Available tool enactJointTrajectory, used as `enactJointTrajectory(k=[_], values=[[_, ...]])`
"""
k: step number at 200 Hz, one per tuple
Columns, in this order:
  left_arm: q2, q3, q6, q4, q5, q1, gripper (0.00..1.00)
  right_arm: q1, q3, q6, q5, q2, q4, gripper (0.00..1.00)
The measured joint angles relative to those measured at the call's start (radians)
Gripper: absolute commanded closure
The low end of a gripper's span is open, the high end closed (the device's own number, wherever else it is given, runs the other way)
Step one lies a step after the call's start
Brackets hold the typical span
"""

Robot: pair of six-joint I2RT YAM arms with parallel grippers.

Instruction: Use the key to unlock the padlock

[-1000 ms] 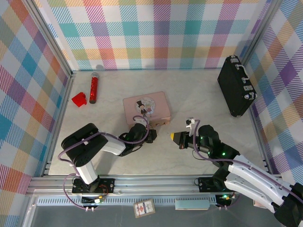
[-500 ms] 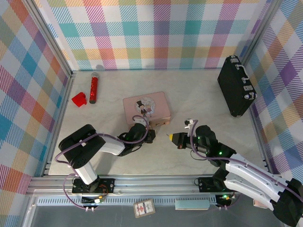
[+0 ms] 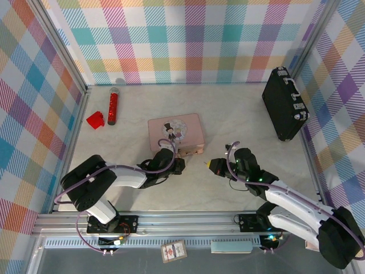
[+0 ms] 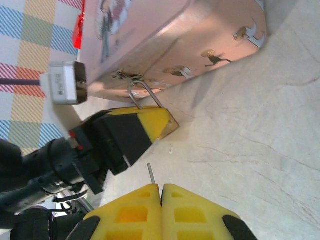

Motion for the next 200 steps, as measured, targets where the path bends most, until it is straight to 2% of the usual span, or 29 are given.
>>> enactJointTrajectory(k=[79,200], values=[[-0.045,0.036,-0.064,-0.103,0.032,0.000,0.92,0.000,-0.068,0.156,-0.042,0.166,0.172,1.00],[-0.006,0.080,-0.180,-0.157,0.139,0.026,0.95,0.000,-0.070,0.187,-0.034,0.183,0.192,1.00]])
